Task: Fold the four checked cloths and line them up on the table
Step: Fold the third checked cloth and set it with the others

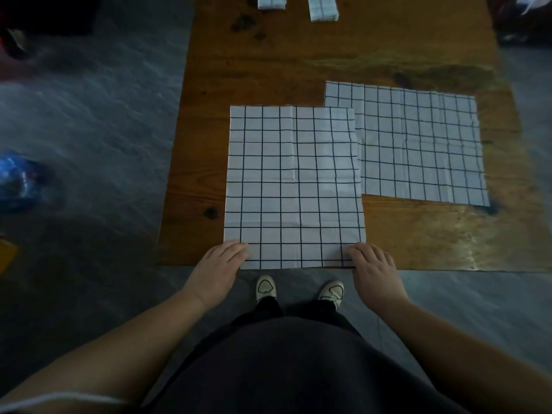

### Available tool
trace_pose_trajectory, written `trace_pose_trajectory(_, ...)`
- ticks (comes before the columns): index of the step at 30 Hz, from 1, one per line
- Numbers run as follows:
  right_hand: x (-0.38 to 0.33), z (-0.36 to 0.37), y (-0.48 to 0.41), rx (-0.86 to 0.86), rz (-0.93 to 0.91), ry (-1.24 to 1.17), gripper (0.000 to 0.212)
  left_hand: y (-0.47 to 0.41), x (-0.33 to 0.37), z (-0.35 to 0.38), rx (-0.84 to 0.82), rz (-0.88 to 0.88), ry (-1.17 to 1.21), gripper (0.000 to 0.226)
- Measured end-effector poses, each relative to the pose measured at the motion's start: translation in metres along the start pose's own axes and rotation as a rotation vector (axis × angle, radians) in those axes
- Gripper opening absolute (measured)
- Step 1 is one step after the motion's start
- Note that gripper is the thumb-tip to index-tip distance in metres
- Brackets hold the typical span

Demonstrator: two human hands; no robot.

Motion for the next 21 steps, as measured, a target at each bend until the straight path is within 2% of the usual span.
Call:
trace_pose_trajectory(3,0.000,-0.002,0.003,0.072,-0.027,0.012,0.045,0.000,0.002,-0.007,0.034,0.009,0.059,0.046)
trace_pose_trajectory(7,0.001,-0.005,0.008,0.072,-0.018,-0.010,0.027,0.001,0.000,-0.016,0.007,-0.002,0.188,0.020)
trace_pose_trajectory(11,0.000,-0.010,0.013,0.055,0.051,-0.098,0.017,0.002,0.004,-0.034,-0.095,-0.089,0.343,0.016)
trace_pose_trajectory(14,-0.005,-0.027,0.019,0.163,0.091,-0.189,0.016,0.004,0.007,-0.058,-0.139,-0.135,0.454,0.015)
trace_pose_trajectory(21,-0.008,-0.089,0.018,0.423,0.101,-0.268,0.015,-0.002,0.001,-0.135,0.021,-0.127,0.560,0.016)
Point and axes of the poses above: each hand's wrist, its own y-axis away from the middle knuckle, its own z-axis out of the palm, x = y × z, the point moved 3 cm from there along -y, towards the middle knuckle, and after that the axes turned 2 degrees about -x, right-handed, at the moved point
